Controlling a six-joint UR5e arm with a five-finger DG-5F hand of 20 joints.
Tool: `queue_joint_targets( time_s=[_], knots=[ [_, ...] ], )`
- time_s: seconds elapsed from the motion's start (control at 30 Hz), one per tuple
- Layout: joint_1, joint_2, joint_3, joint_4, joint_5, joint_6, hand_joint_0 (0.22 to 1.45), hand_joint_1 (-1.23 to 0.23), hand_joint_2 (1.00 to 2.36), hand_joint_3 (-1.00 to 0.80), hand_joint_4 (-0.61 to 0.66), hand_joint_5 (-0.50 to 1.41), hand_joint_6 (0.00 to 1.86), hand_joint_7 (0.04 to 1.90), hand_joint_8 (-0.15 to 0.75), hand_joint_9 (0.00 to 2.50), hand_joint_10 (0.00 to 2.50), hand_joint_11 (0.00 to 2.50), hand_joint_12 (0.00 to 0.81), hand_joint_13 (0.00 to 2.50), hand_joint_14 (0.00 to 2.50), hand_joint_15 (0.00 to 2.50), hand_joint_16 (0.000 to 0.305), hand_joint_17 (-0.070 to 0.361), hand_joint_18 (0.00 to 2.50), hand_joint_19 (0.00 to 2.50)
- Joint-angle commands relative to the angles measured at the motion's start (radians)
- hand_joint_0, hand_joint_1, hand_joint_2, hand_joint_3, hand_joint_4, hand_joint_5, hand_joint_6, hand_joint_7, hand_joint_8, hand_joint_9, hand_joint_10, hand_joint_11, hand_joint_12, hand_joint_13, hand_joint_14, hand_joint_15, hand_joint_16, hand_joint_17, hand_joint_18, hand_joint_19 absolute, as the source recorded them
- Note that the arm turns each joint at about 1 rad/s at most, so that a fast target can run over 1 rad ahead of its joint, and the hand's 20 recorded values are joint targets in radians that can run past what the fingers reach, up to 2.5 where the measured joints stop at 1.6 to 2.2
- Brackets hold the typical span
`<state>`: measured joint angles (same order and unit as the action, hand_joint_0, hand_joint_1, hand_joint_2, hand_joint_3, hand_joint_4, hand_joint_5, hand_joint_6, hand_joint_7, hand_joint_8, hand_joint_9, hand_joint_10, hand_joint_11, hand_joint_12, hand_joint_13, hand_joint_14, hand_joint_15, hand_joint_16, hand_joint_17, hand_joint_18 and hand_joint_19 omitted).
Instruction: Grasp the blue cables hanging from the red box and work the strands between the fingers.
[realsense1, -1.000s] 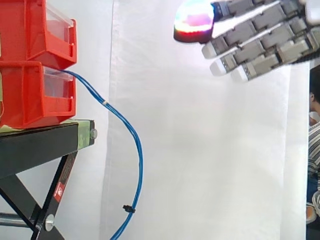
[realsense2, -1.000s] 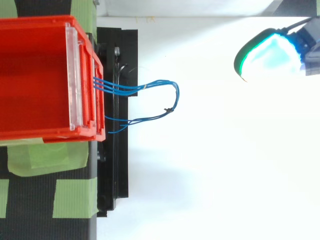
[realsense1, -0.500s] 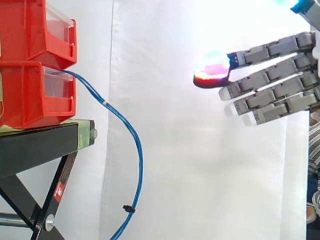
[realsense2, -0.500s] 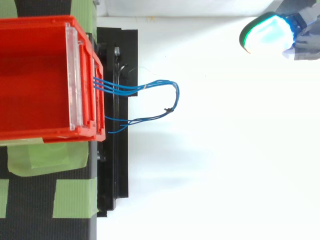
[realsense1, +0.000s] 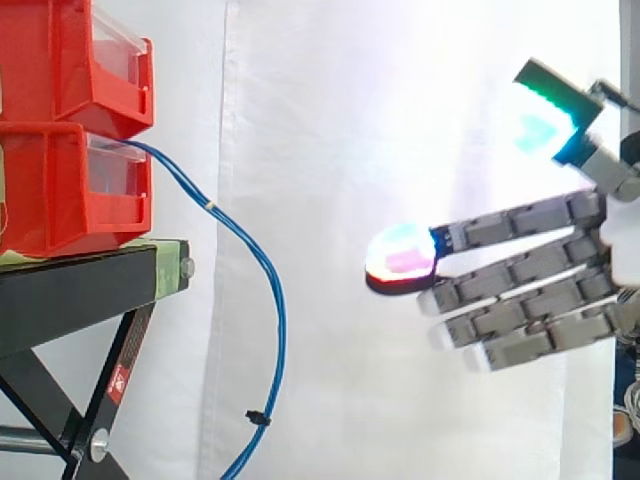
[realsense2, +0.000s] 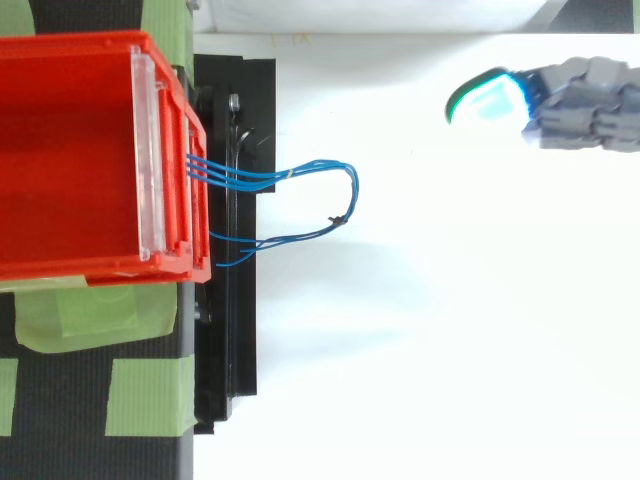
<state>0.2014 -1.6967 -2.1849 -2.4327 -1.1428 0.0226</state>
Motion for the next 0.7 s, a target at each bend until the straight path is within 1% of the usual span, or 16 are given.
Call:
queue_joint_targets(
  time_s=[0.0, 0.03, 0.07, 0.13, 0.2, 0.27, 0.37, 0.43, 0.53, 0.6, 0.67],
  knots=[
    [0.009, -0.089, 0.004, 0.133, 0.029, 0.010, 0.70, -0.40, 1.00, -1.00, 0.16, -0.40, 0.01, 0.68, 0.287, 0.00, 0.00, 0.05, 0.357, 0.00, 0.00, 0.19, 0.072, 0.162, 0.00, 0.15],
    [0.010, -0.098, 0.005, 0.147, 0.035, 0.010, 0.70, -0.40, 1.00, -1.00, 0.16, -0.40, 0.01, 0.68, 0.287, 0.00, 0.00, 0.06, 0.357, 0.00, 0.00, 0.19, 0.072, 0.162, 0.00, 0.14],
    [0.010, -0.119, 0.014, 0.168, 0.048, 0.014, 0.70, -0.40, 1.00, -1.00, 0.16, -0.40, 0.01, 0.68, 0.287, 0.00, 0.00, 0.05, 0.357, 0.00, 0.00, 0.19, 0.072, 0.162, 0.00, 0.14],
    [0.013, -0.129, 0.024, 0.178, 0.057, 0.020, 0.70, -0.40, 1.00, -1.00, 0.16, -0.39, 0.01, 0.69, 0.288, 0.00, 0.00, 0.06, 0.356, 0.00, 0.00, 0.19, 0.072, 0.162, 0.00, 0.14],
    [0.016, -0.130, 0.042, 0.170, 0.075, 0.022, 0.70, -0.40, 1.00, -1.00, 0.16, -0.39, 0.01, 0.68, 0.288, 0.00, 0.00, 0.05, 0.356, 0.00, 0.00, 0.19, 0.072, 0.161, 0.00, 0.14],
    [0.019, -0.130, 0.053, 0.158, 0.084, 0.023, 0.70, -0.40, 1.00, -1.00, 0.16, -0.39, 0.01, 0.69, 0.288, 0.00, 0.00, 0.06, 0.356, 0.00, 0.00, 0.19, 0.071, 0.161, 0.00, 0.14],
    [0.030, -0.130, 0.083, 0.119, 0.107, 0.013, 0.70, -0.40, 1.00, -1.00, 0.16, -0.39, 0.01, 0.69, 0.289, 0.00, 0.00, 0.07, 0.357, 0.00, 0.00, 0.19, 0.072, 0.161, 0.00, 0.14],
    [0.035, -0.130, 0.088, 0.119, 0.120, 0.004, 0.70, -0.40, 1.00, -1.00, 0.17, -0.39, 0.01, 0.69, 0.289, 0.00, 0.00, 0.07, 0.356, 0.00, 0.00, 0.19, 0.071, 0.161, 0.00, 0.14],
    [0.046, -0.130, 0.096, 0.122, 0.153, -0.035, 0.70, -0.40, 1.00, -1.00, 0.17, -0.39, 0.01, 0.69, 0.288, 0.00, 0.00, 0.07, 0.356, 0.00, 0.00, 0.19, 0.071, 0.161, 0.00, 0.14],
    [0.050, -0.130, 0.096, 0.126, 0.164, -0.046, 0.70, -0.40, 1.00, -1.00, 0.17, -0.38, 0.01, 0.69, 0.289, 0.00, 0.00, 0.06, 0.355, 0.00, 0.00, 0.19, 0.071, 0.161, 0.00, 0.14],
    [0.059, -0.130, 0.096, 0.132, 0.184, -0.052, 0.70, -0.40, 1.00, -1.00, 0.17, -0.38, 0.01, 0.69, 0.290, 0.00, 0.00, 0.07, 0.355, 0.00, 0.00, 0.19, 0.071, 0.160, 0.00, 0.14]
  ],
)
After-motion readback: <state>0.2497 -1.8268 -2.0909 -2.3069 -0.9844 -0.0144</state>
